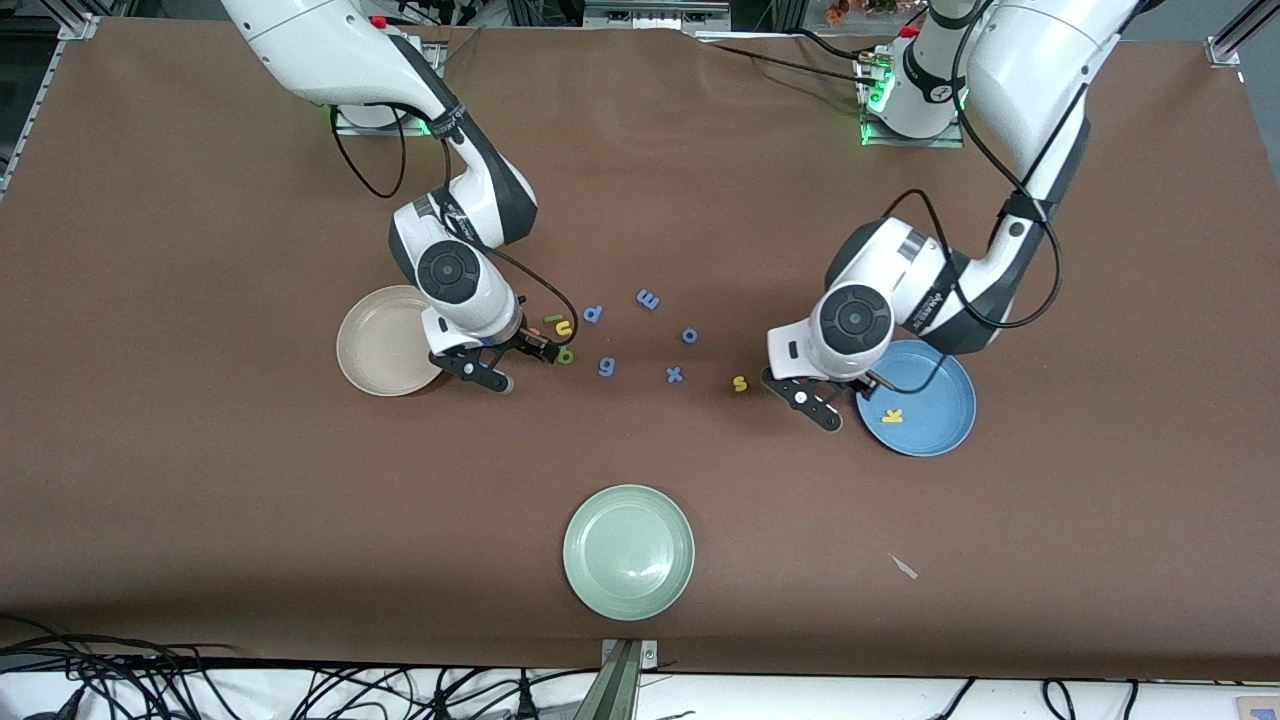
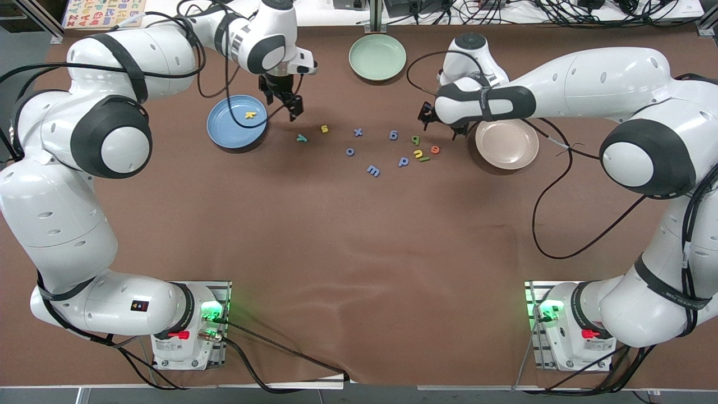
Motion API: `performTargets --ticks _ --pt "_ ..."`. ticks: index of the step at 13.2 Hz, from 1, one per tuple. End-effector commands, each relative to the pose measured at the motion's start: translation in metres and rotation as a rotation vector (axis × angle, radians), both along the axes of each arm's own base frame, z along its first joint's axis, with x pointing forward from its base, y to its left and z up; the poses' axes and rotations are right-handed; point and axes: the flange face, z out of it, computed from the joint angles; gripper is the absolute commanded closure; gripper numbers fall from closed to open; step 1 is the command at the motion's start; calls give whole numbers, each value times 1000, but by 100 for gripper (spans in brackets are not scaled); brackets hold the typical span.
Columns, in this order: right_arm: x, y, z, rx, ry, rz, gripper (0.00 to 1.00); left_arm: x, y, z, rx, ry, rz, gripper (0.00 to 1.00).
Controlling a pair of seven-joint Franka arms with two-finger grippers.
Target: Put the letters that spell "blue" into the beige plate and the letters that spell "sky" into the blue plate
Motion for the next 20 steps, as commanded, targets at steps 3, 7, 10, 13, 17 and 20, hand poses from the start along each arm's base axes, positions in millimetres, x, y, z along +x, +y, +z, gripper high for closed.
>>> performTargets --ticks 3,7,10,13,17,20 --pt "-23 4 -8 14 11 -35 1 -5 -10 -18 -66 23 376 0" --pt "-31 0 -20 9 14 -29 6 -25 -17 -45 -28 -24 647 0" --pt "-33 0 -29 9 20 -31 18 -40 -31 -57 14 -54 842 0" --pt "-33 0 -30 9 20 -31 48 -40 -37 -68 50 -146 1028 0" --pt "-34 -1 -31 8 23 -31 73 -51 -28 -92 125 -276 1048 0" --pt "-24 -5 -5 16 2 -13 75 -51 -27 -98 122 -280 1152 34"
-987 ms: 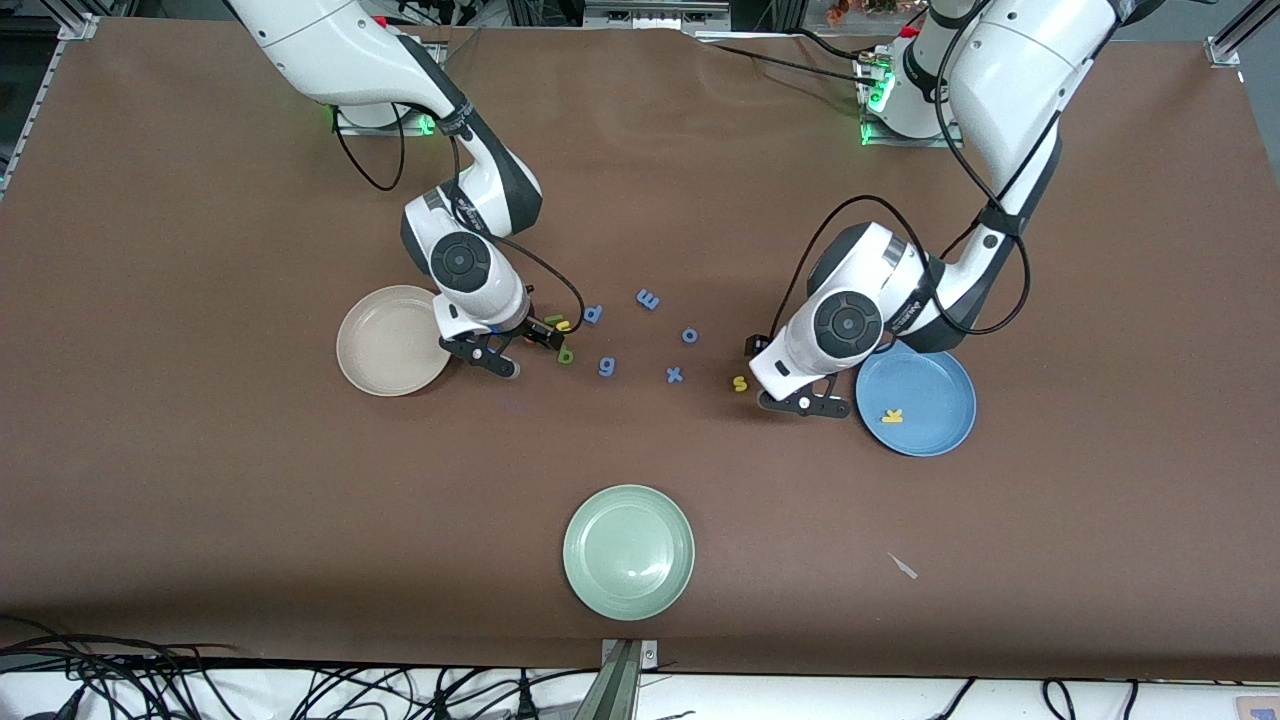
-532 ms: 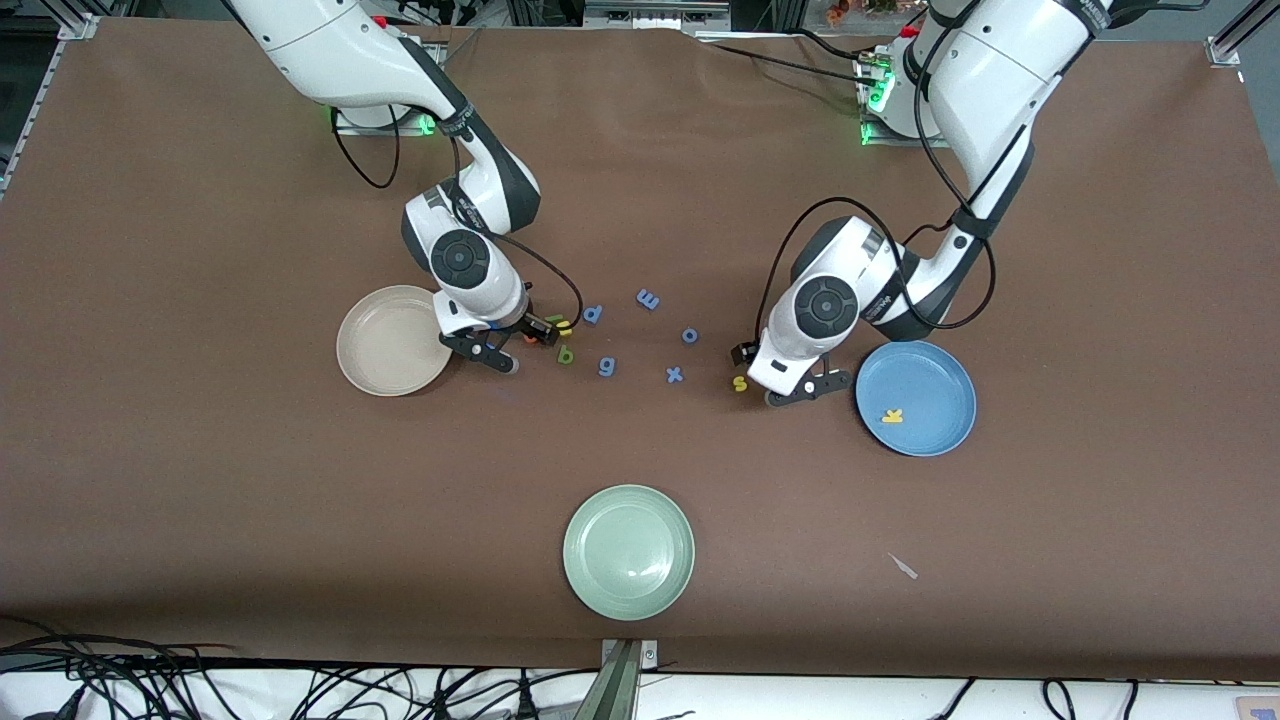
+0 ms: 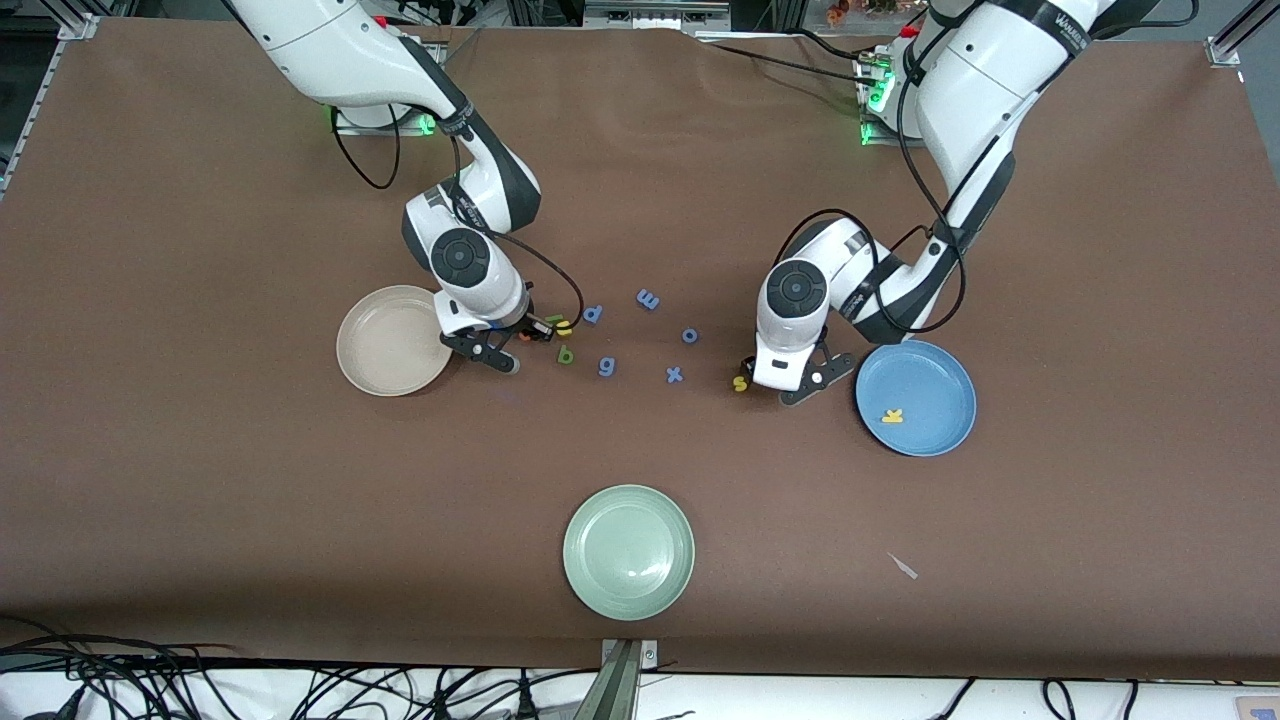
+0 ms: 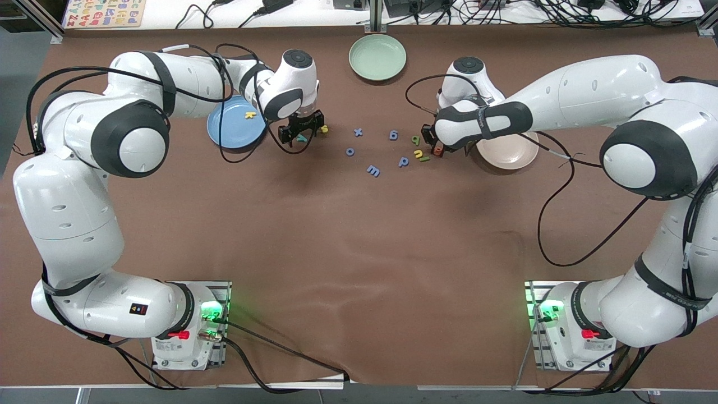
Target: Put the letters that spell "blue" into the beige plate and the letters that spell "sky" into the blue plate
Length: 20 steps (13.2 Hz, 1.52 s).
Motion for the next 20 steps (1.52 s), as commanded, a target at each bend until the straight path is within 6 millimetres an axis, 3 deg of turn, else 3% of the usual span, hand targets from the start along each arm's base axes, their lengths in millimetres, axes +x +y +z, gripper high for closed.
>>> performTargets --ticks 1,3,4,6,10,12,14,16,18,19,20 --pt "13 -18 34 -6 7 10 75 0 2 -2 7 -28 55 44" --pt "26 -42 65 -14 32 96 75 2 6 -1 6 -28 62 62" --pt "30 -55 78 -11 38 151 74 4 9 0 6 -30 68 78" --pt "34 -82 90 -20 70 253 73 5 9 2 6 -33 68 99" --pt "28 -130 68 -33 90 361 71 15 14 25 19 -51 67 100" --pt "18 -140 56 -30 41 394 68 24 19 49 57 -50 76 100" --pt "17 -140 55 -30 39 385 40 30 34 70 94 -20 2 100" --pt "18 -139 56 -31 38 365 36 53 85 88 40 15 -63 100" --pt "17 -132 57 -34 37 302 36 68 137 93 -22 64 -173 100" --pt "14 -113 58 -31 31 265 36 74 163 91 -35 82 -238 94" --pt "11 -91 59 -31 25 202 36 76 174 90 -42 91 -288 66"
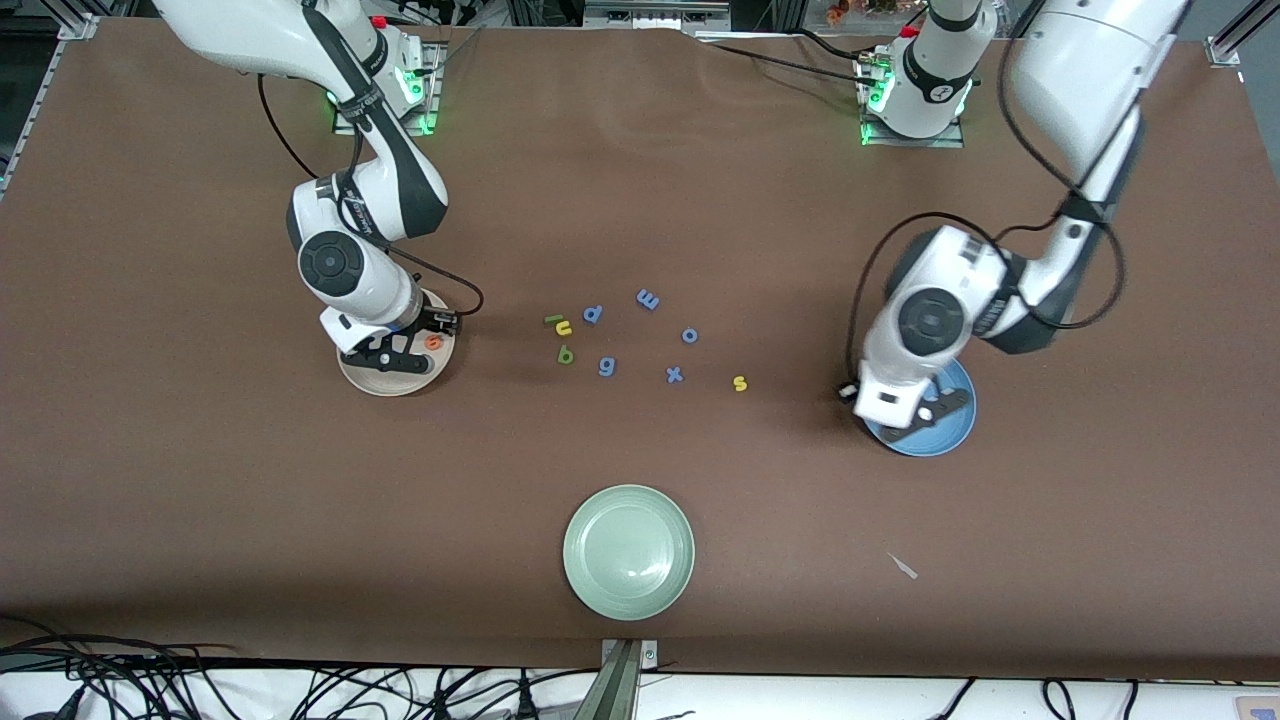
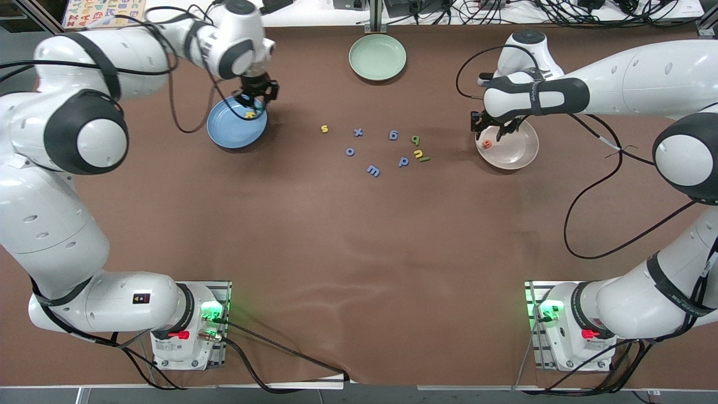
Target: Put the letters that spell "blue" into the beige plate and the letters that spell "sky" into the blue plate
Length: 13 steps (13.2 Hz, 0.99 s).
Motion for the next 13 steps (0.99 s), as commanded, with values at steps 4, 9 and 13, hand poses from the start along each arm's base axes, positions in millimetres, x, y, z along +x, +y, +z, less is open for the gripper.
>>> performTargets --ticks 4,9,13 --pt "-17 97 -10 -21 -26 -303 37 -9 -35 17 -93 27 -117 0" --pt "-38 148 -56 33 -72 -441 37 -15 -150 12 -160 12 -236 0" --pt "-42 152 -57 31 -70 -461 37 -24 -210 -28 -177 36 -316 1"
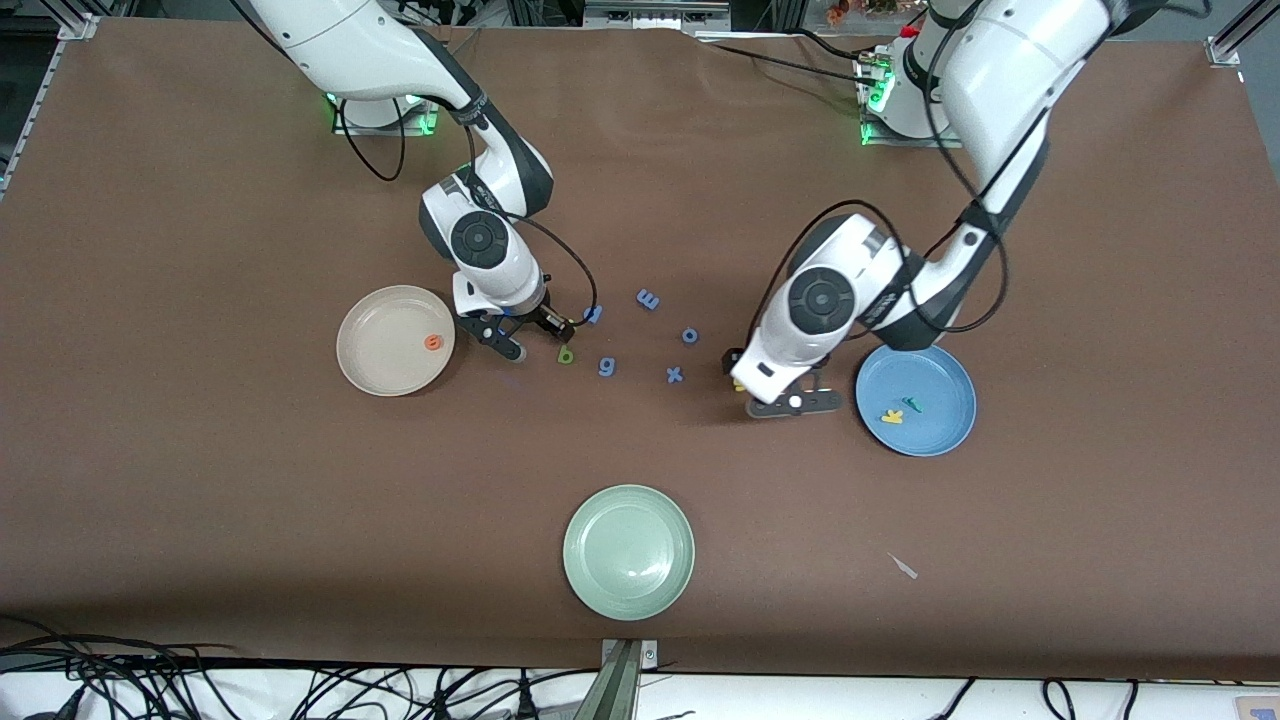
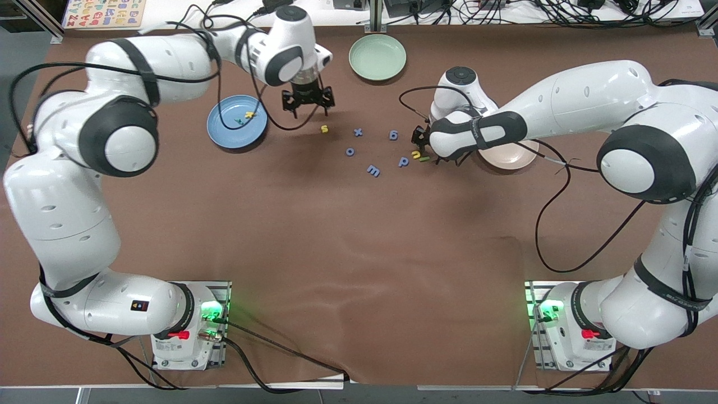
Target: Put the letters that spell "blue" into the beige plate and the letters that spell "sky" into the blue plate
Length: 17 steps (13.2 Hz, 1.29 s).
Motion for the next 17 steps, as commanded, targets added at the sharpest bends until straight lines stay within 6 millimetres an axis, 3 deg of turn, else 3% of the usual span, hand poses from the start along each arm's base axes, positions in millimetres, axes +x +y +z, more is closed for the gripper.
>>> performTargets --ticks 1,4,6,11,12,14,16,17 --pt "-1 6 -1 -2 0 -30 37 9 -25 -17 -9 3 -22 8" --pt "-8 15 0 4 5 -31 39 0 -34 -41 26 3 -66 28" --pt "-8 15 1 3 6 -31 47 3 -28 -45 38 -9 -71 30" --pt "-5 12 8 8 -2 -13 93 10 -25 -59 -9 -48 -51 36" --pt "0 8 15 10 -10 -15 97 9 -23 -60 -3 -41 -50 39" --pt "16 -19 37 -19 16 10 97 10 -20 -57 5 -32 -43 40" --pt "30 -46 60 -25 29 90 97 10 -13 -59 20 -13 -38 48" --pt "34 -56 71 -28 40 169 97 10 -11 -59 32 0 -36 62"
